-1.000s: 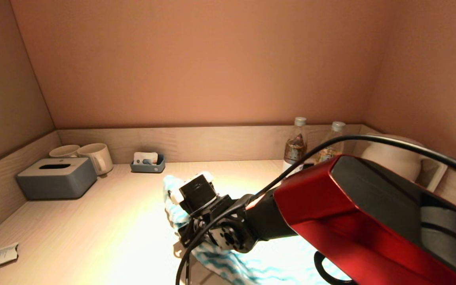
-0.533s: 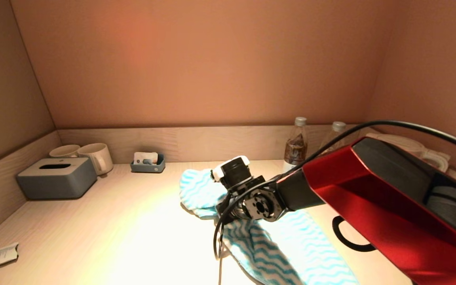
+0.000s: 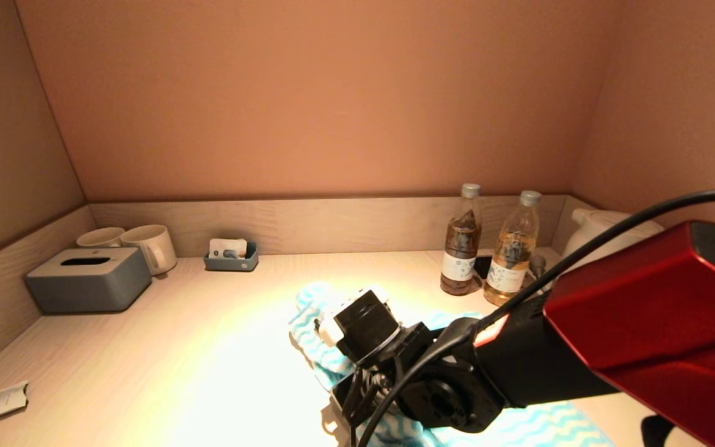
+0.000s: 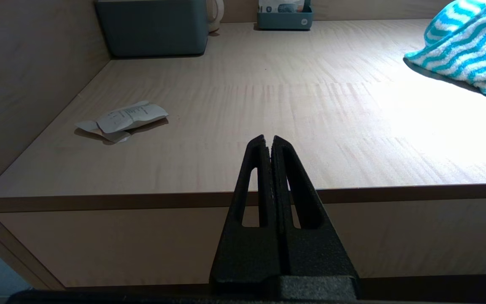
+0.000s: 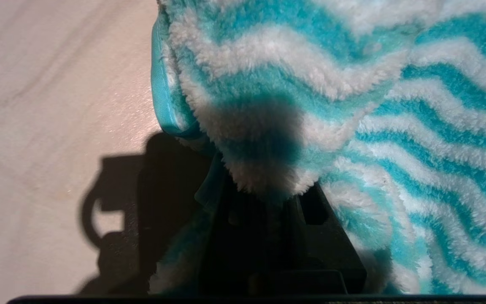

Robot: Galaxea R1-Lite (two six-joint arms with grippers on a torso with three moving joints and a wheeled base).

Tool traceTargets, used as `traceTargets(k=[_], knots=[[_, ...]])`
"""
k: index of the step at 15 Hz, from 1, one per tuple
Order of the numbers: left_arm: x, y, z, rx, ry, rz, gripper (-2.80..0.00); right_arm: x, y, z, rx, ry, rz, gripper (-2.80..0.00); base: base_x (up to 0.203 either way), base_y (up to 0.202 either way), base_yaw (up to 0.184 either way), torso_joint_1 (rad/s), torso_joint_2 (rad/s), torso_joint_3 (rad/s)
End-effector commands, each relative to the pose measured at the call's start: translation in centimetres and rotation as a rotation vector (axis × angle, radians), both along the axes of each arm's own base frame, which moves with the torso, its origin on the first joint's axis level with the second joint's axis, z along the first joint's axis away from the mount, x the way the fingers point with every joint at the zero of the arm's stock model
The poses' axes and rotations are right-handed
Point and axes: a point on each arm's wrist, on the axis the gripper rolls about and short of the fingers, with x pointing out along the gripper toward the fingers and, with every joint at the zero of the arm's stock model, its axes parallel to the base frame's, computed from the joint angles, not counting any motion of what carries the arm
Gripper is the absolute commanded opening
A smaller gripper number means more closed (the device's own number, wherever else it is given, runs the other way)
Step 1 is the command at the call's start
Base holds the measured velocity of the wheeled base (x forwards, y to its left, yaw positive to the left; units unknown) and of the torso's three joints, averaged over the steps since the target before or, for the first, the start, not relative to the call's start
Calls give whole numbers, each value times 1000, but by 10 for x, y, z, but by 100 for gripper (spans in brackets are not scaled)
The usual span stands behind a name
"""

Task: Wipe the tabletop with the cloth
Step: Sweep the stains on the table

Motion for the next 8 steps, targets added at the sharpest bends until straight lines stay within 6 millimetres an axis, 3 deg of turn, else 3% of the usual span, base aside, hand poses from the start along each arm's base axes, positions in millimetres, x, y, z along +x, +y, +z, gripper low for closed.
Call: traceTargets(k=[1,4,8], knots=[[0,0,0,0,0,0,-280,-18,11,10,36,-12,41,-280,0,0,0,0,0,0],[0,0,0,0,0,1,-280,-17,32,12,59,-30,76,-280,0,0,0,0,0,0],[0,0,0,0,0,0,-280,3,60,7,85,-59,80,-280,0,0,0,0,0,0]])
